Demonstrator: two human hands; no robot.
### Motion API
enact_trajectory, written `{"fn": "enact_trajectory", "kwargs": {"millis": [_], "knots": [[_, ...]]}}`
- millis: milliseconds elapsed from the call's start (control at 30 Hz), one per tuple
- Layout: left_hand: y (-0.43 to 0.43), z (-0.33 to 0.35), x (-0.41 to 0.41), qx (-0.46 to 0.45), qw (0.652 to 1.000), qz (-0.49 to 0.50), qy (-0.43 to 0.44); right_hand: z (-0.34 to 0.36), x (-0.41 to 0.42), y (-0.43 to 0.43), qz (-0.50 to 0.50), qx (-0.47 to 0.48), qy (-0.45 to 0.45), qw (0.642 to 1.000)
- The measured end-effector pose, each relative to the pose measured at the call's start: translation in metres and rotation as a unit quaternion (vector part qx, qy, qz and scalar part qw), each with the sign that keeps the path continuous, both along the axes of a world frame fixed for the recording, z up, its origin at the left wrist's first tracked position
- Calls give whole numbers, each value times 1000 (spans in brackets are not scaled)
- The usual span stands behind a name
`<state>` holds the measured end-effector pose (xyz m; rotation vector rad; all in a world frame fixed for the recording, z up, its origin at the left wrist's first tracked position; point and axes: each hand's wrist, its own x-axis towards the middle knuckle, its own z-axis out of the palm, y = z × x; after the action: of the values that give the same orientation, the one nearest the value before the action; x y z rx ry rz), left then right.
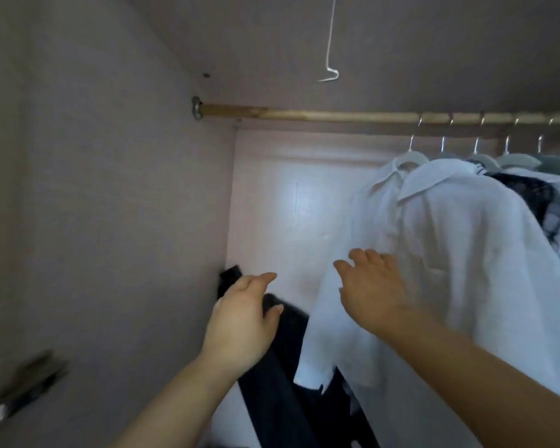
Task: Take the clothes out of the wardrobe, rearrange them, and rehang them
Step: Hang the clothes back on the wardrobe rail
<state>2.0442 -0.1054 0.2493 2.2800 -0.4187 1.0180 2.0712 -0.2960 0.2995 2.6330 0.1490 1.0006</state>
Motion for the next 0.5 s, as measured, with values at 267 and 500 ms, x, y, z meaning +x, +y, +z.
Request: {"fn": "enact_trajectory", "kwargs": {"millis": [267,500], "knots": [[72,-118,-89,19,979,61,192,-171,-84,83,123,66,172,975],[109,-249,-184,16,925,132,356,-301,-145,136,232,50,278,931]]}}
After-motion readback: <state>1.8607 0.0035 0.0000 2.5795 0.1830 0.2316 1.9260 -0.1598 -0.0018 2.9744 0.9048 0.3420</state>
